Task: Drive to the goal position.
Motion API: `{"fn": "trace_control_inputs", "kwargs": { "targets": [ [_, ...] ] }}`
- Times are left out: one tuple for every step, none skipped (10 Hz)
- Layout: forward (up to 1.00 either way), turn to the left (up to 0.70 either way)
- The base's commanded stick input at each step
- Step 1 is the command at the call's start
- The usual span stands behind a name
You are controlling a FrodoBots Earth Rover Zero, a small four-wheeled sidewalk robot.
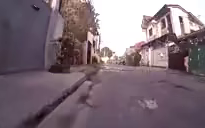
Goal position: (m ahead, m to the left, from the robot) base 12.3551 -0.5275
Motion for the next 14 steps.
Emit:
{"fn": "trace_control_inputs", "kwargs": {
  "targets": [
    [1.00, 0.00],
    [1.00, 0.00],
    [1.00, -0.22],
    [1.00, -0.33],
    [1.00, -0.01],
    [1.00, 0.00],
    [1.00, 0.00],
    [1.00, 0.00],
    [1.00, 0.00],
    [1.00, 0.00],
    [1.00, 0.00],
    [1.00, 0.00],
    [1.00, 0.00],
    [1.00, 0.00]
  ]
}}
